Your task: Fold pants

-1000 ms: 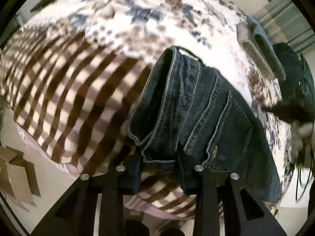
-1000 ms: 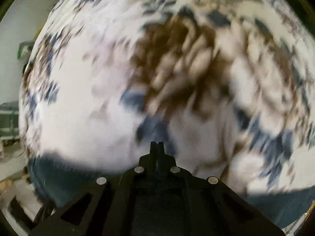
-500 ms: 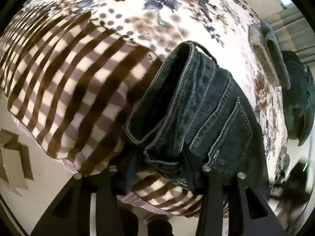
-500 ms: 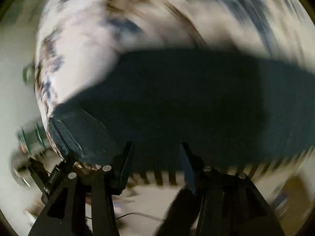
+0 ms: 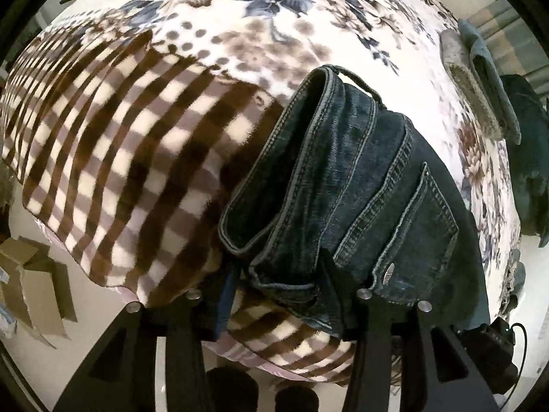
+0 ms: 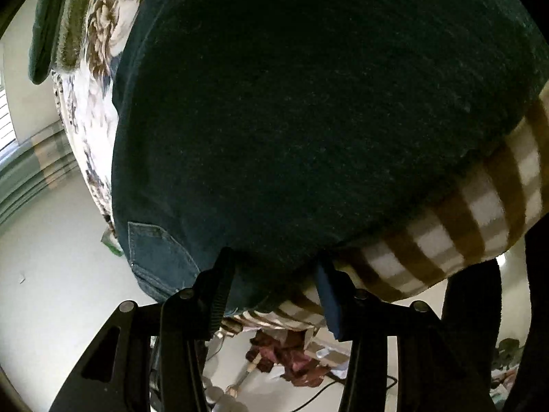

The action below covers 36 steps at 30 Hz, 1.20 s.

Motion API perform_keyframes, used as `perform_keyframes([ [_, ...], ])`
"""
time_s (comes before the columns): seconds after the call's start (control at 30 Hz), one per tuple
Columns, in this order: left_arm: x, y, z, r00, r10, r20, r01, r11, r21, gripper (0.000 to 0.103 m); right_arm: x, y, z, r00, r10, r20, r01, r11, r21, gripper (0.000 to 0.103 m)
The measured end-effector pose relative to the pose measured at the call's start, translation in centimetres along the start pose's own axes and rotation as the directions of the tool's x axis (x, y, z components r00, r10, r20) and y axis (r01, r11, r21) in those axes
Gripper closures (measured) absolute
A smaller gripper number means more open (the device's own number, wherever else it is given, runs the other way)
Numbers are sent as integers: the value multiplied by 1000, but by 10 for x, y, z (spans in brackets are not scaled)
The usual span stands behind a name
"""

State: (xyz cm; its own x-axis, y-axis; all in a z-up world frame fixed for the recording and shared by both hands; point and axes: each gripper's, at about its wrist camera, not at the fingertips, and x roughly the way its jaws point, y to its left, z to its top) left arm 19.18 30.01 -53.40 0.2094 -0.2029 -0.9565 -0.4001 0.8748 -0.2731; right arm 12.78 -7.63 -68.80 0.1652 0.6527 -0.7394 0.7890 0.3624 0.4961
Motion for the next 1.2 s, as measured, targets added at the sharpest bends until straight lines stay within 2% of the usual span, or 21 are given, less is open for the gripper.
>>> perform_keyframes([
  [0.13,0,1,0,1000,-4,1,4,1000,2,60,-1,-1,-7,998,-49,24,49,999,0,93],
  [0.2,0,1,0,1000,-7,6,7,1000,6,60,-5,0,-14,997,-67,42,68,998,-19,100],
  [0.3,-5,4,-2,999,-23,25,23,1000,11,68,-16,11,-29,991,-108,79,114,990,-81,100],
  [0.43,-23,1,-10,998,-17,56,14,999,49,73,-31,26,-50,984,-150,97,164,974,-155,100],
  [0.53,-23,5,-14,999,-11,37,9,999,50,75,-36,33,-57,977,-188,99,205,956,-209,101],
  [0.63,-5,18,-17,1000,-8,-16,8,1000,21,74,-22,21,-41,963,-263,57,269,933,-239,100],
  [0.73,-12,19,-16,1000,-15,-25,15,1000,-3,72,-8,32,-24,957,-291,-9,280,929,-242,94],
  [0.77,-17,17,-16,1000,-17,-26,17,1000,-6,72,-9,40,-21,949,-311,-41,289,917,-276,90],
  [0.8,-24,15,-18,1000,-18,-22,18,1000,-5,71,-9,51,-20,946,-319,-58,286,906,-310,79],
  [0.83,-35,13,-21,1000,-18,-10,18,1000,-5,70,-13,61,-20,944,-323,-71,279,892,-355,60],
  [0.87,-43,11,-23,1000,-7,0,7,1000,-2,68,-21,75,-20,939,-335,-77,277,871,-406,53],
  [0.93,-61,3,-26,996,88,26,-89,996,13,60,-36,98,-20,936,-348,-53,283,833,-475,48],
  [1.0,-72,-1,-26,989,138,56,-139,990,23,28,-51,130,-14,933,-361,0,302,780,-548,42],
  [1.07,-81,-8,-23,980,164,110,-167,986,18,17,-54,171,-2,930,-360,73,327,721,-611,37],
  [1.13,-74,-18,-14,976,172,130,-176,984,20,16,-38,211,20,921,-370,123,357,673,-647,37],
  [1.2,-59,-28,-3,977,173,127,-177,984,20,16,-14,235,44,907,-407,111,370,643,-670,37],
])
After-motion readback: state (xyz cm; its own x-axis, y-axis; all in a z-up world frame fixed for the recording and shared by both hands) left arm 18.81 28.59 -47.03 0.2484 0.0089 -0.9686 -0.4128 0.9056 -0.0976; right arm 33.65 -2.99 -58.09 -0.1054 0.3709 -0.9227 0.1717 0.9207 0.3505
